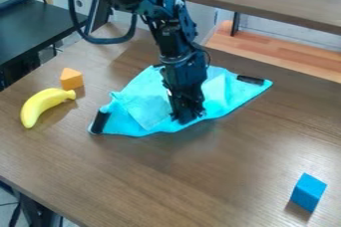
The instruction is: Unfold the cloth from top left to bottom right
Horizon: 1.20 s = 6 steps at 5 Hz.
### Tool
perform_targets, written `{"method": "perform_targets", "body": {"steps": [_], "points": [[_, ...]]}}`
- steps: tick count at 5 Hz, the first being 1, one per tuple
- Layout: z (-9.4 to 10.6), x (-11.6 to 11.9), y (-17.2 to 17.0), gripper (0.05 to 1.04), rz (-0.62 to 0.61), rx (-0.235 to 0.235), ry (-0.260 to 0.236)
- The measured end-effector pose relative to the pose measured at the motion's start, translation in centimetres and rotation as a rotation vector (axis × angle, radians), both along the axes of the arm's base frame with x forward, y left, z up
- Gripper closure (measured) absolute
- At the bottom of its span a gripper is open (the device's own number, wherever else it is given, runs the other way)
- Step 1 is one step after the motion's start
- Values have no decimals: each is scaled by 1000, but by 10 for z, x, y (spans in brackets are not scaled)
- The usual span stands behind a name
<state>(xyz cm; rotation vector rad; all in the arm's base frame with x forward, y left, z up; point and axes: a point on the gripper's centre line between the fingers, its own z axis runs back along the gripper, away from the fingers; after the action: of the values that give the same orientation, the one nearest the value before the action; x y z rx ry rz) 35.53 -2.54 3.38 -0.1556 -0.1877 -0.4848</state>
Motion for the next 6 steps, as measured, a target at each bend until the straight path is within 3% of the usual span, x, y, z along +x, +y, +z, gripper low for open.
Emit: {"method": "perform_targets", "body": {"steps": [1, 4, 5, 6], "points": [[-1, -13, -15, 1014, -18, -14, 82], [21, -20, -56, 1014, 69, -165, 288], [11, -18, -68, 999, 132, -206, 385], [-1, -18, -78, 923, 140, -242, 489]]}}
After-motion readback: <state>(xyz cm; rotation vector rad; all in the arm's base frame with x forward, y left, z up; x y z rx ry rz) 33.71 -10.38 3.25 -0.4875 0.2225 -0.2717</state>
